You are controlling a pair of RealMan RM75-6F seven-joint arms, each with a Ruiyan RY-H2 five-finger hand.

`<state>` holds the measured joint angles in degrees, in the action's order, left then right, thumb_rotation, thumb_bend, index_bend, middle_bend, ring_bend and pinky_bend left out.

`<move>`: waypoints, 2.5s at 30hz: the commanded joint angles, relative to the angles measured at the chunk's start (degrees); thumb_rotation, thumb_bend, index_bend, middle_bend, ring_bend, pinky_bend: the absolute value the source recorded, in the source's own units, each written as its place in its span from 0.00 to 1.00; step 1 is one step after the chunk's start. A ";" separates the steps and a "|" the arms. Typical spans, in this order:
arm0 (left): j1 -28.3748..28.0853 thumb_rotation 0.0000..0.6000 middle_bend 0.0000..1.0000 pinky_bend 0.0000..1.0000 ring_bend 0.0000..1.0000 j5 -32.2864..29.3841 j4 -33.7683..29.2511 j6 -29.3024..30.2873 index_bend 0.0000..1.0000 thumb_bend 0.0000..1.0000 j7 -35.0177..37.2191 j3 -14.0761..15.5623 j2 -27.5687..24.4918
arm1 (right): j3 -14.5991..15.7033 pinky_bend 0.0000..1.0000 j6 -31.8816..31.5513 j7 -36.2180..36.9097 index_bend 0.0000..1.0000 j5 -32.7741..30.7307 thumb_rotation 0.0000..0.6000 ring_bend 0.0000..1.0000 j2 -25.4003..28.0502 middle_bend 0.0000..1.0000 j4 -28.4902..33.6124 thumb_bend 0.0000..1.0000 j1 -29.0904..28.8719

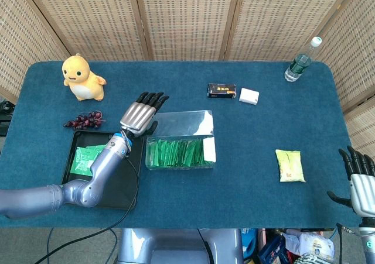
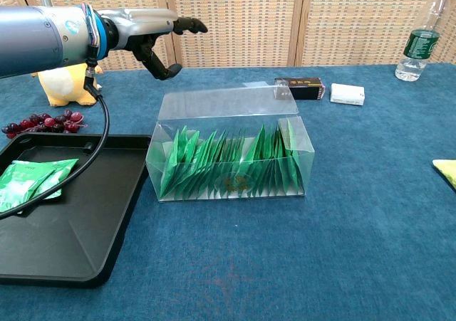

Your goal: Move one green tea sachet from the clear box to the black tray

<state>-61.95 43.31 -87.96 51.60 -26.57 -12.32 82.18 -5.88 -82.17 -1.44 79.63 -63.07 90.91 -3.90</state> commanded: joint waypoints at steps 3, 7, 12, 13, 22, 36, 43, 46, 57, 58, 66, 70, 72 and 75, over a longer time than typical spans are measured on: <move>2.03 1.00 0.00 0.00 0.00 14.40 0.07 -1.22 0.28 0.57 7.51 2.51 1.30 | 0.03 0.00 0.05 0.11 0.00 0.00 1.00 0.00 0.06 0.00 0.10 0.00 -0.02; 2.06 1.00 0.00 0.00 0.00 18.08 2.38 -2.41 0.39 0.57 8.62 3.89 3.14 | -0.01 0.00 -0.09 0.37 0.00 -0.10 1.00 0.00 0.16 0.00 0.07 0.00 0.08; 1.83 1.00 0.00 0.00 0.00 19.15 4.59 -3.42 0.40 0.57 7.46 4.89 5.11 | -0.01 0.00 0.15 0.77 0.00 -0.35 1.00 0.00 0.22 0.00 -0.18 0.00 0.09; 1.80 1.00 0.00 0.00 0.00 19.29 4.88 -3.57 0.40 0.57 7.32 5.01 5.54 | -0.03 0.00 0.22 0.86 0.00 -0.41 1.00 0.00 0.25 0.00 -0.22 0.00 0.07; 1.12 1.00 0.00 0.00 0.00 21.95 9.16 -2.76 0.40 0.57 7.35 4.21 10.95 | -0.10 0.00 0.52 1.27 0.00 -0.63 1.00 0.00 0.37 0.00 -0.44 0.00 -0.03; -2.50 1.00 0.00 0.00 0.00 21.68 15.92 -4.08 0.36 0.44 3.64 0.67 18.30 | -0.34 0.00 1.17 2.15 0.00 -1.51 1.00 0.00 0.52 0.00 -0.94 0.00 -0.13; -3.04 1.00 0.00 0.00 0.00 20.06 16.87 -4.95 0.36 0.44 2.71 -0.20 19.18 | -0.46 0.00 1.31 2.36 0.00 -1.81 1.00 0.00 0.52 0.00 -1.14 0.00 -0.15; -3.12 1.00 0.00 0.00 0.00 19.56 16.96 -5.36 0.36 0.44 2.43 -0.38 18.93 | -0.47 0.00 1.49 2.40 0.00 -1.94 1.00 0.00 0.48 0.00 -1.21 0.00 -0.21; -2.86 1.00 0.00 0.00 0.00 18.52 16.75 -6.14 0.36 0.44 2.13 -0.13 18.45 | -0.59 0.00 1.51 2.34 0.00 -2.18 1.00 0.00 0.46 0.00 -1.19 0.00 -0.23; -2.80 1.00 0.00 0.00 0.00 18.51 16.73 -6.17 0.36 0.44 2.21 -0.10 18.41 | -0.58 0.00 1.52 2.35 0.00 -2.18 1.00 0.00 0.46 0.00 -1.19 0.00 -0.23; -2.31 1.00 0.00 0.00 0.00 19.14 17.06 -5.88 0.40 0.44 3.35 0.11 18.61 | -0.58 0.00 1.70 2.41 0.00 -2.24 1.00 0.00 0.45 0.00 -1.17 0.00 -0.31; -2.32 1.00 0.00 0.00 0.00 19.14 17.29 -6.20 0.40 0.44 3.59 0.11 18.75 | -0.56 0.00 1.76 2.36 0.00 -2.25 1.00 0.00 0.42 0.00 -1.16 0.00 -0.34; -2.36 1.00 0.00 0.00 0.00 19.09 17.31 -6.35 0.40 0.44 3.61 0.07 18.76 | -0.58 0.00 1.74 2.35 0.00 -2.28 1.00 0.00 0.43 0.00 -1.15 0.00 -0.34; -2.39 1.00 0.00 0.00 0.00 19.10 17.27 -6.46 0.40 0.44 3.57 0.09 18.81 | -0.60 0.00 1.74 2.38 0.00 -2.31 1.00 0.00 0.43 0.00 -1.16 0.00 -0.34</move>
<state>-64.34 62.41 -70.68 45.14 -23.00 -12.23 100.98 -6.48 -80.43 0.95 77.32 -62.63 89.75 -4.23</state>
